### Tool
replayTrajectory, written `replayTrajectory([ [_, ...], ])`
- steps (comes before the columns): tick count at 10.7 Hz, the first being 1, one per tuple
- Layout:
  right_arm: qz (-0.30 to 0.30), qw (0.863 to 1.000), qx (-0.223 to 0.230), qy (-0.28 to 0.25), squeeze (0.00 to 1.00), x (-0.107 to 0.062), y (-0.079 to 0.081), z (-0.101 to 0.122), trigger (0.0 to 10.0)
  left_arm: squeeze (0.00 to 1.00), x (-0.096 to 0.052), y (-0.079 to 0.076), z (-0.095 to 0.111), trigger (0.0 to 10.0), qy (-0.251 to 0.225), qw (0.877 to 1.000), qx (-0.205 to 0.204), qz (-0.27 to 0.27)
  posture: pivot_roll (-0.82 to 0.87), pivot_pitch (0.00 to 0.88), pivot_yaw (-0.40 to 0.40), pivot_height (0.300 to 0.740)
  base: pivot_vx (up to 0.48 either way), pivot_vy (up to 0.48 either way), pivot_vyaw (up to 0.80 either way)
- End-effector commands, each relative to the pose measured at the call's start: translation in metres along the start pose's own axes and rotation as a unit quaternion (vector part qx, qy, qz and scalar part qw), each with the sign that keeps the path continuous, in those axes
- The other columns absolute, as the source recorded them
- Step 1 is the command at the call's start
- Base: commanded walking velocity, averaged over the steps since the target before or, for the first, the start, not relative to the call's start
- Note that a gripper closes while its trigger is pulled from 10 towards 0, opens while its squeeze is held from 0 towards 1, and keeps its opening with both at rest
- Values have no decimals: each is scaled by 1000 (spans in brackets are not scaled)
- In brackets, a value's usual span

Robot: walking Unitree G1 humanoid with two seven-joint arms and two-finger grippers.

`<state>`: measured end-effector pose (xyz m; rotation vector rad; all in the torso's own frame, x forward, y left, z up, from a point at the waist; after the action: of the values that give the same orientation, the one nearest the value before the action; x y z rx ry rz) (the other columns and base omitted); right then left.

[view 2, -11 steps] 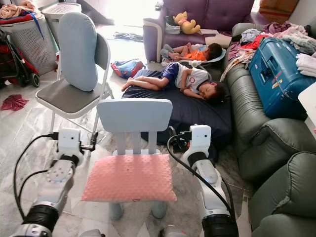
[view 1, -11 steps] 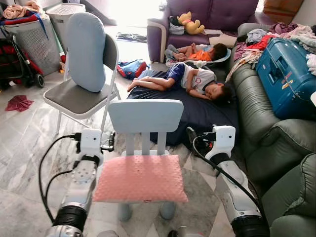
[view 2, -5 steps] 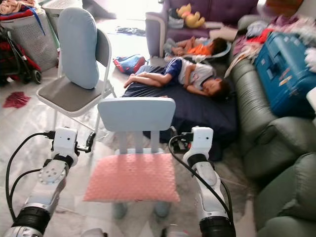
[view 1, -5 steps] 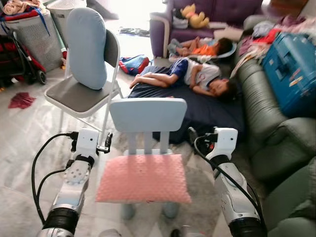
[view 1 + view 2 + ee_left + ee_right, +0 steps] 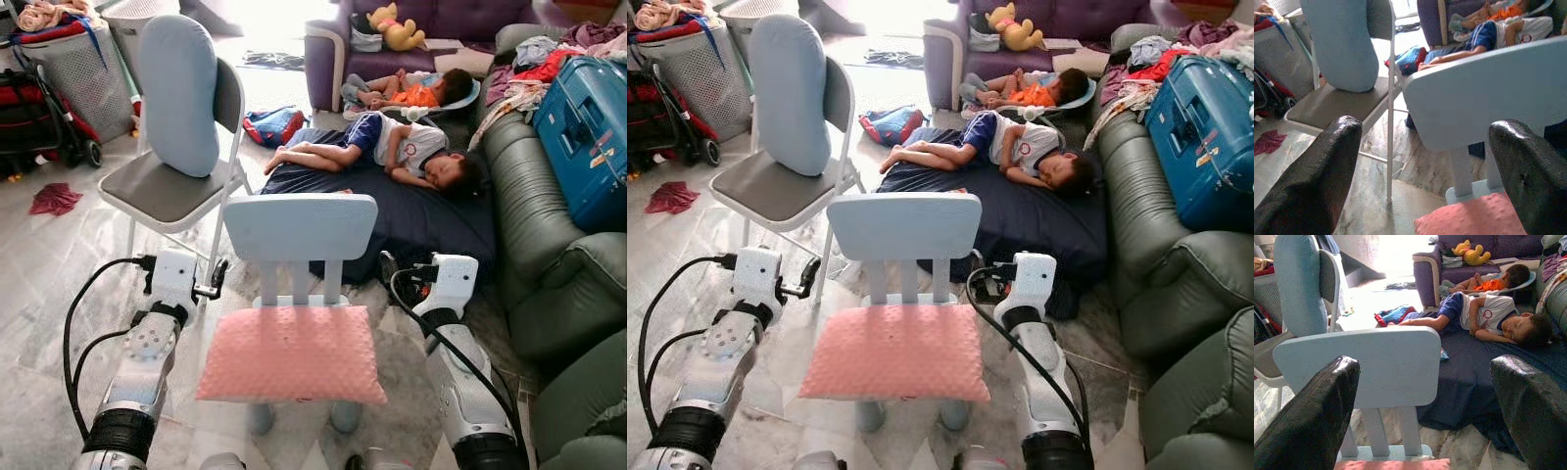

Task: Move the pillow to the sofa

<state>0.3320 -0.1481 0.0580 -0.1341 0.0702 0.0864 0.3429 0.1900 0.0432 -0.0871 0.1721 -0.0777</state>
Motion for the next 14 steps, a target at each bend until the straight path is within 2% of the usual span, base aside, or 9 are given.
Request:
replayTrajectory([
  [1,-3,1000,-4,-5,0,0,-1,4,10000,0,-6,7,-4,10000,6,1000,-21,13,-10,0,-6,726,0,0,0],
  [3,9,1000,-6,-3,0,0,3,3,10000,0,-12,13,-11,10000,10,999,-21,31,-3,0,-12,686,0,0,0],
  [6,8,1000,-5,1,0,0,3,1,10000,0,-10,14,-6,10000,7,999,-19,36,-10,0,-9,626,0,0,0],
  [14,24,1000,-6,13,0,2,5,-7,10000,0,-11,31,0,10000,-8,997,9,74,3,0,-29,621,0,0,0],
])
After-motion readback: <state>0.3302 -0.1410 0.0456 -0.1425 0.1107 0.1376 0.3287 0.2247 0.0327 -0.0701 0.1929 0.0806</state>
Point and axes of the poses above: a point about 5 cm out from each wrist's last joint towards the gripper, its own x axis pointing out of the wrist towards the gripper, its own z axis along the axis of the wrist's last joint, y = z × x, the point moved 6 cm from there along x, pointing out of the wrist towards the gripper, and after that the axes turned 15 degrees about -x, right-handed, at the moved point
